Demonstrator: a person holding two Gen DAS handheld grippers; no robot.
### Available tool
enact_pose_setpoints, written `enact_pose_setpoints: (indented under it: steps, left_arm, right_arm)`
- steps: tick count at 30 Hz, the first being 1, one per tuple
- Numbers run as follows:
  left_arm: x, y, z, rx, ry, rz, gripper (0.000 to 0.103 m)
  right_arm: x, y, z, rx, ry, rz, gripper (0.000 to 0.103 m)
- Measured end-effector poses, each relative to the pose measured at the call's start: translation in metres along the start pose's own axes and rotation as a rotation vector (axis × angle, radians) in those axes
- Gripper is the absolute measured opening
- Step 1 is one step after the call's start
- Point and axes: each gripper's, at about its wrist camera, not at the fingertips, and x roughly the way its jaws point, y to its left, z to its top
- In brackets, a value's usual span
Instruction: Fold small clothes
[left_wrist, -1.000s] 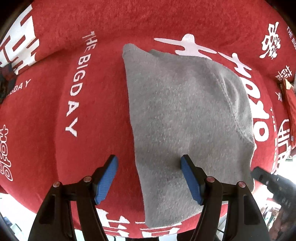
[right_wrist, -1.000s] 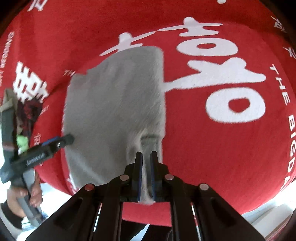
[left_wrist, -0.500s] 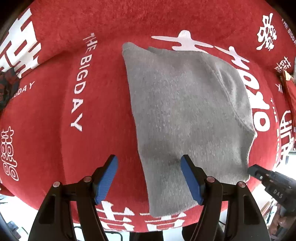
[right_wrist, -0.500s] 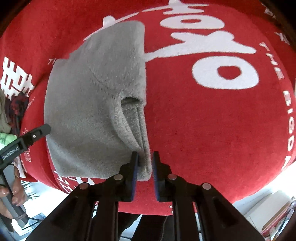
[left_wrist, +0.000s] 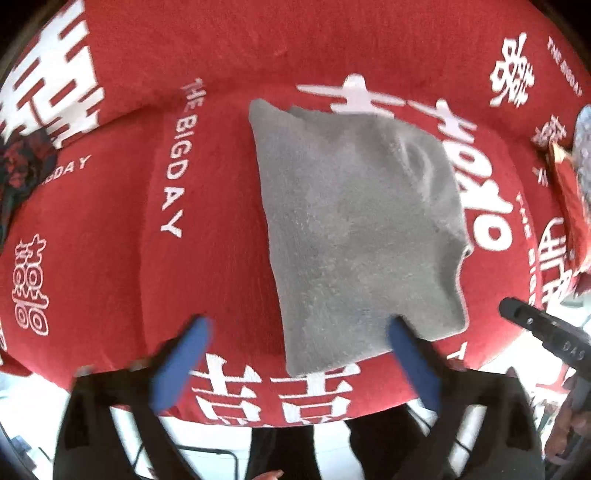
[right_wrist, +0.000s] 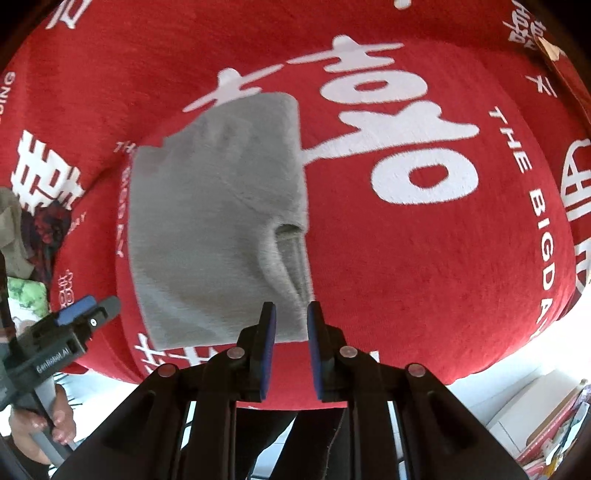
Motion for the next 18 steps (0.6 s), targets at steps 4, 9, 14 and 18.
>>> enact_pose_setpoints:
  steps: [4,9,14,18]
  left_arm:
    - [-0.019,0.000,0.001,-0.022,-0.001,0.005,0.102]
    - [-0.044,-0.004,0.004,0.025,-0.054,0.114,0.102]
    - [-0.065,-0.003,0.007,0.028,-0.105,0.185,0.102]
    - [-0.074,0.000,0.009,-0.003,-0.088,0.149,0.102]
  right_arm:
    - [-0.016,0.013,0.002,-0.017,-0.001,0.009,0.027]
    - [-0.034,0.033,0.005,-0.058,-0.002,0.004,0.059]
    - [-0.047,0.051,0.009,-0.118,-0.016,-0.053,0.088]
    - [-0.058,0.060,0.014,-0.152,-0.044,-0.107,0.103]
